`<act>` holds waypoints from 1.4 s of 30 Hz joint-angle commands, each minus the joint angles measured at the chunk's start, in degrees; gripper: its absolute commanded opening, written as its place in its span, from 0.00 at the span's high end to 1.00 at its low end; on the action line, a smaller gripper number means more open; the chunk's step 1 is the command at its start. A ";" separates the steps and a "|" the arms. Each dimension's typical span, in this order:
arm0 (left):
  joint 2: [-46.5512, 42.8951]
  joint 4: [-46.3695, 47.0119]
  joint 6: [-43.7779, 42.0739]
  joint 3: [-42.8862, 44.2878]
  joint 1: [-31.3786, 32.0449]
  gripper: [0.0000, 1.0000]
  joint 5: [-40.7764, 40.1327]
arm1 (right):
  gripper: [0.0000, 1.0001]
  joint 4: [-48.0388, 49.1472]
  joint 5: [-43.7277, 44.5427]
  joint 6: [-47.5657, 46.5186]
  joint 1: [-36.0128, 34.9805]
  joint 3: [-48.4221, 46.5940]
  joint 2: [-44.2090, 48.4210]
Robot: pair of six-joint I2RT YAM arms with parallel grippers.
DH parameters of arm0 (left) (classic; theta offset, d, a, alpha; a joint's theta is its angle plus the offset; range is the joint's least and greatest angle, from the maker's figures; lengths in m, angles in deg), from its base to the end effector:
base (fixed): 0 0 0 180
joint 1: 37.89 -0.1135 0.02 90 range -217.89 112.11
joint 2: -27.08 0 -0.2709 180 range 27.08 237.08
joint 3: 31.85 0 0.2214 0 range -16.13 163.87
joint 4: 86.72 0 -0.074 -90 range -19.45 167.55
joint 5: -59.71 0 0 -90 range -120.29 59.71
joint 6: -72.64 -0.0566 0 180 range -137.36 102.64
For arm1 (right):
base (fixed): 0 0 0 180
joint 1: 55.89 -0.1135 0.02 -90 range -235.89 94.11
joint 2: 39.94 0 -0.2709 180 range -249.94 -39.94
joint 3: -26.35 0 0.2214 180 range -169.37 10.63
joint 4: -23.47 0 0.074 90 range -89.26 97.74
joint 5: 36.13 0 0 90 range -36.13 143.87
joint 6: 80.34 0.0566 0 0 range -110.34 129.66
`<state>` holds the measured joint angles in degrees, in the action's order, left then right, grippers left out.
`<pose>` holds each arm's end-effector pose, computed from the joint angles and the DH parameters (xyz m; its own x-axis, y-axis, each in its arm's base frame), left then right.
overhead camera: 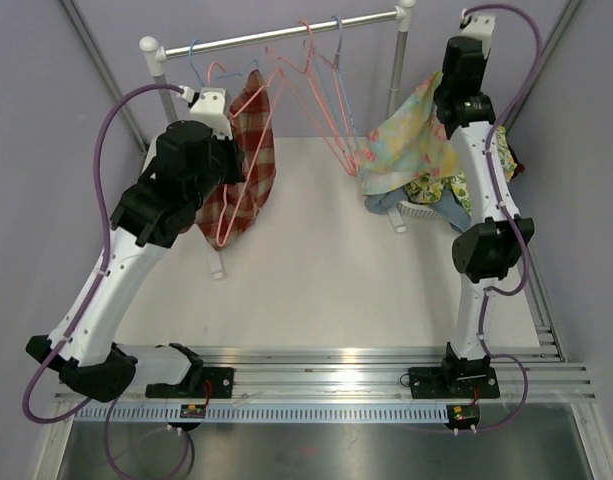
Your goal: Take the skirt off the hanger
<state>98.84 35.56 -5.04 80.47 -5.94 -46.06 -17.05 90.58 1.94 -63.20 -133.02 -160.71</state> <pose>0.2000 -0.1066 0.4768 -0.3062 -0.0510 -0.9506 0.2289 0.9653 -0.1255 0.4516 0.0238 0.4804 -0.0988 -0.1213 -0.9877 0.4817 0.8627 -0.1541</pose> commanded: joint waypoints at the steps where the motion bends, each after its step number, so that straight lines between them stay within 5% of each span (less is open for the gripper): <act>1: 4.34 5.61 -1.07 4.73 0.14 1.00 1.36 | 1.00 3.69 5.46 5.96 0.72 10.55 1.32; 5: 10.84 6.22 -2.38 14.90 0.05 1.00 -1.10 | 0.99 -2.34 -1.87 16.91 1.16 28.73 9.64; 6: 12.33 6.05 -3.08 17.37 -0.13 1.00 -2.50 | 0.90 -3.84 -4.86 19.13 1.16 31.83 11.50; 7: 16.00 5.79 -3.35 19.66 -0.30 1.00 -2.77 | 0.49 -4.03 -11.24 20.89 1.07 35.69 13.87; 10: 21.82 3.69 -4.40 29.94 -0.57 1.00 -2.60 | 0.08 3.83 -19.18 26.79 0.90 55.89 26.52; 13: 29.11 1.31 -5.28 39.70 -0.57 1.00 -3.21 | 0.06 7.38 -22.20 28.38 0.81 73.90 38.04; 23: 42.04 4.65 -2.04 45.51 -4.69 1.00 3.27 | 0.05 3.44 -28.27 27.84 0.63 88.63 62.30; 32: 36.52 6.40 3.41 35.34 -5.23 0.99 9.52 | 0.03 2.04 -31.44 29.00 0.46 87.41 61.18; 42: 24.48 -0.01 3.86 32.95 -4.26 0.52 8.92 | 0.01 -3.58 -31.08 30.14 0.37 86.61 66.89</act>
<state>130.93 35.08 -1.35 112.62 -10.53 -37.82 -18.52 60.22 30.94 -62.50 -43.80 -96.47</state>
